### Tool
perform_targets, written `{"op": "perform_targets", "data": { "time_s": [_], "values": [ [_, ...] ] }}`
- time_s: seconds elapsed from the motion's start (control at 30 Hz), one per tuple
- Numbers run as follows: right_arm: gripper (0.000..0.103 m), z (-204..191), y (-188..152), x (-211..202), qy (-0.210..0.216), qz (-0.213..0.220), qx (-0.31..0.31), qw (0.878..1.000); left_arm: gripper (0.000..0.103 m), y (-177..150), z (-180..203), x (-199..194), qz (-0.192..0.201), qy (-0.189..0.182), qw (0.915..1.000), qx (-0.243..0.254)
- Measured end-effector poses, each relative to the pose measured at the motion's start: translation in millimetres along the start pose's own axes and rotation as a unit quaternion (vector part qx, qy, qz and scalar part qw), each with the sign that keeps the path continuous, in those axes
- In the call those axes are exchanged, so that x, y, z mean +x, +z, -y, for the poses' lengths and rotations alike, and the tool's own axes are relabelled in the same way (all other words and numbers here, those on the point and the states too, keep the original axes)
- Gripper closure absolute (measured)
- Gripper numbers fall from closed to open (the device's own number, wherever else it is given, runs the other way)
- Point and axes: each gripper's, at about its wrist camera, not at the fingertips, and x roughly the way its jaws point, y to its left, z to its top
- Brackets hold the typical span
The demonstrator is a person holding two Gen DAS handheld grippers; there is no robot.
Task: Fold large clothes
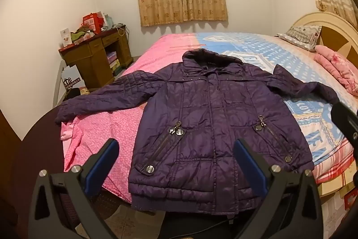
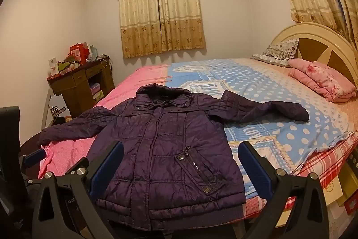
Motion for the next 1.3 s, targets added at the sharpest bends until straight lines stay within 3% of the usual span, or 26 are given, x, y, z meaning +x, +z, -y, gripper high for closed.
{"op": "perform_targets", "data": {
  "time_s": [0.27, 1.3],
  "values": [
    [0.001, -3, -3, 2, -0.001, 0.003, 0.001, 1.0, 0.0, 0, -11, -5, 0.005, -0.01, 0.9999, -0.007],
    [0.001, -2, -6, 2, 0.004, -0.007, 0.007, 1.0, 0.0, -1, 5, 0, 0.0, -0.002, 1.0, 0.008]
  ]
}}
